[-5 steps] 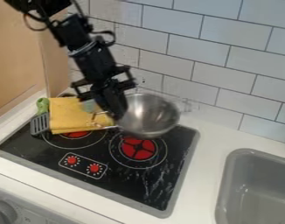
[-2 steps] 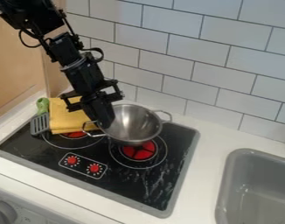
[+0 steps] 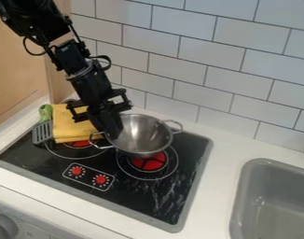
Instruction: Picked silver bucket and put it on the burner
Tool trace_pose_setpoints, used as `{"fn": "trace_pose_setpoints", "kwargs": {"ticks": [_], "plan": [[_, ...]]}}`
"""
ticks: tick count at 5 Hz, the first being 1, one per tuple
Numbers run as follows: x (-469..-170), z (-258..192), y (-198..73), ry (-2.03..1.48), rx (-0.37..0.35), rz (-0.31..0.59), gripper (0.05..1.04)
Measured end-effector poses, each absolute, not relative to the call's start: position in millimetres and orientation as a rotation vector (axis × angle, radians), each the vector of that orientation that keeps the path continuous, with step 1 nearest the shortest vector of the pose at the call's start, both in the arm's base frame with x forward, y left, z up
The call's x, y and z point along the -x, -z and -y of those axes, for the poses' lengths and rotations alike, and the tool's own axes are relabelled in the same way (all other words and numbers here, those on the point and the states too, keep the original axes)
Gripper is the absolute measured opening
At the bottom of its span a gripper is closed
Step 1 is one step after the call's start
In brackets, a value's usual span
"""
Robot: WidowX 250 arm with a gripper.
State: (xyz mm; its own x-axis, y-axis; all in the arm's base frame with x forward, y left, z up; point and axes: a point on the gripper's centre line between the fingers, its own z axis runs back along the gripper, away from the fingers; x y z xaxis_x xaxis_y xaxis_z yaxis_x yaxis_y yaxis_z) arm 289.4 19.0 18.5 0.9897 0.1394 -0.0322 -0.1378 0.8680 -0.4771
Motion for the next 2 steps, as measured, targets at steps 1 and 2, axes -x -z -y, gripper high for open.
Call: {"fn": "trace_pose_setpoints", "kwargs": {"ticks": [1,2], "plan": [[-289.0,-16.3,-15.6,-0.142,0.509,-0.006,0.055],[-289.7,-13.4,-15.8,-0.128,0.511,-0.003,0.055]]}}
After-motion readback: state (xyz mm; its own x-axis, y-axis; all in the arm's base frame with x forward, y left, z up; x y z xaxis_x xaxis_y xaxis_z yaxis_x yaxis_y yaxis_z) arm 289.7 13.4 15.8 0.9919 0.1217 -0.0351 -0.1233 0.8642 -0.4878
